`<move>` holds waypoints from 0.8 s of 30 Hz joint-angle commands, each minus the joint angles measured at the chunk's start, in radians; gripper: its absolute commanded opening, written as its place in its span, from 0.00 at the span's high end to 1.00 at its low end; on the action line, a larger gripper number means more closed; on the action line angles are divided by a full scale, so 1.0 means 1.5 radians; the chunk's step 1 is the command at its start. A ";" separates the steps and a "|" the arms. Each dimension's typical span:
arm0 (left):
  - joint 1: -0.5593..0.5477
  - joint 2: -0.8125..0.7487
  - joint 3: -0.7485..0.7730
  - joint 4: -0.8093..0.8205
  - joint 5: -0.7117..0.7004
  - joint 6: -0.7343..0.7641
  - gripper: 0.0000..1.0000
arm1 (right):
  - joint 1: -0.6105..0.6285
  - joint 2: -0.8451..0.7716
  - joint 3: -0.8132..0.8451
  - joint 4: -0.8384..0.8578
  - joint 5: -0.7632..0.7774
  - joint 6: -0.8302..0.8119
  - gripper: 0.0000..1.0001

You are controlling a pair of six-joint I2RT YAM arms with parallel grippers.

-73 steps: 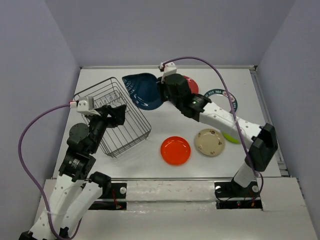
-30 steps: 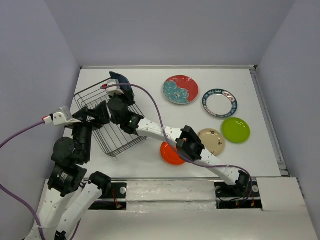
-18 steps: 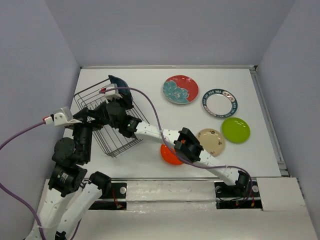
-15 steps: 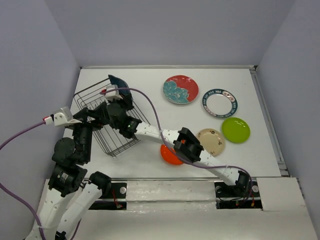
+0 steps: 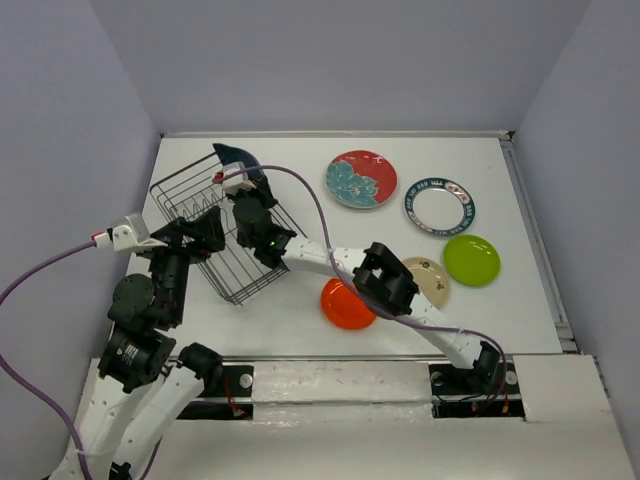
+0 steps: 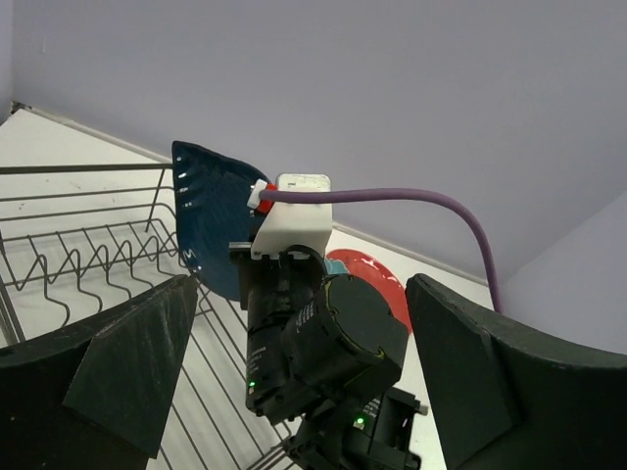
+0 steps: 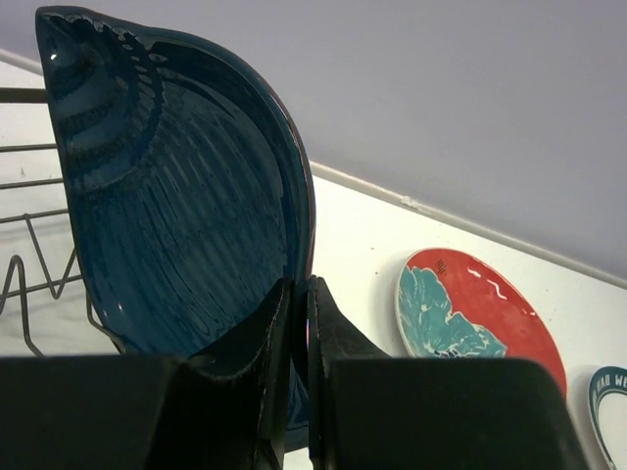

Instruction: Load the plates into the dish rack

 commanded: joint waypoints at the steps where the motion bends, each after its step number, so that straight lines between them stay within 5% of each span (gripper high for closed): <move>1: -0.001 0.008 -0.001 0.025 0.000 -0.019 0.01 | 0.024 0.032 0.006 0.020 0.060 -0.058 0.93; 6: 0.004 0.005 -0.005 0.027 0.003 -0.018 0.01 | 0.054 0.089 0.104 0.023 0.106 -0.061 0.89; 9: 0.003 0.002 -0.008 0.028 0.000 -0.017 0.01 | 0.061 0.099 0.117 0.025 0.115 -0.041 0.58; 11: 0.004 0.000 -0.008 0.029 -0.001 -0.015 0.01 | 0.061 0.076 0.084 0.024 0.102 -0.013 0.53; 18: 0.003 -0.010 -0.007 0.028 -0.012 -0.005 0.01 | 0.061 -0.061 -0.119 -0.030 -0.040 0.214 0.50; 24: 0.003 -0.011 -0.005 0.029 -0.016 0.001 0.01 | 0.039 -0.101 -0.149 -0.085 -0.116 0.320 0.49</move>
